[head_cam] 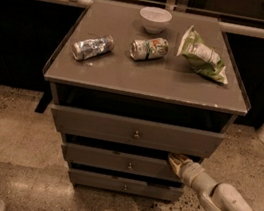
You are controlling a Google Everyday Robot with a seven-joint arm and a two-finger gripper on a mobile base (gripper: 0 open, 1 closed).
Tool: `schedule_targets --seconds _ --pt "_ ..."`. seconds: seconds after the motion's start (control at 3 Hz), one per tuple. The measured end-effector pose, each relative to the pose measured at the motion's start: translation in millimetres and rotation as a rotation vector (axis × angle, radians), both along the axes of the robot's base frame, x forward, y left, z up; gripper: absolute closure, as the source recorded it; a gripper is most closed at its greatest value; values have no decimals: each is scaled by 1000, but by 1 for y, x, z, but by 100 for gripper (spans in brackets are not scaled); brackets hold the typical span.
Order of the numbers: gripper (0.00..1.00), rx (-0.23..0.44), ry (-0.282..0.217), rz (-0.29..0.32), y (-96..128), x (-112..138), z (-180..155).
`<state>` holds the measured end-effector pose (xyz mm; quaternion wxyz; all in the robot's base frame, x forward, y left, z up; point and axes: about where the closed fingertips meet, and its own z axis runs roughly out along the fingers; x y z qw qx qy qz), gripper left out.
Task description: Open middle drawer
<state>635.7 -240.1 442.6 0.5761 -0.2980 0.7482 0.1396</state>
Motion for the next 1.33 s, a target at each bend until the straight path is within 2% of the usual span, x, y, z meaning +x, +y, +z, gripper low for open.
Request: schedule_targets --seconds 0.33,1.0,1.33 --pt "100 -38 44 19 6 -1 -9" --pt "100 -53 55 25 9 0 -4" --pt "100 -79 94 31 7 -13 -9"
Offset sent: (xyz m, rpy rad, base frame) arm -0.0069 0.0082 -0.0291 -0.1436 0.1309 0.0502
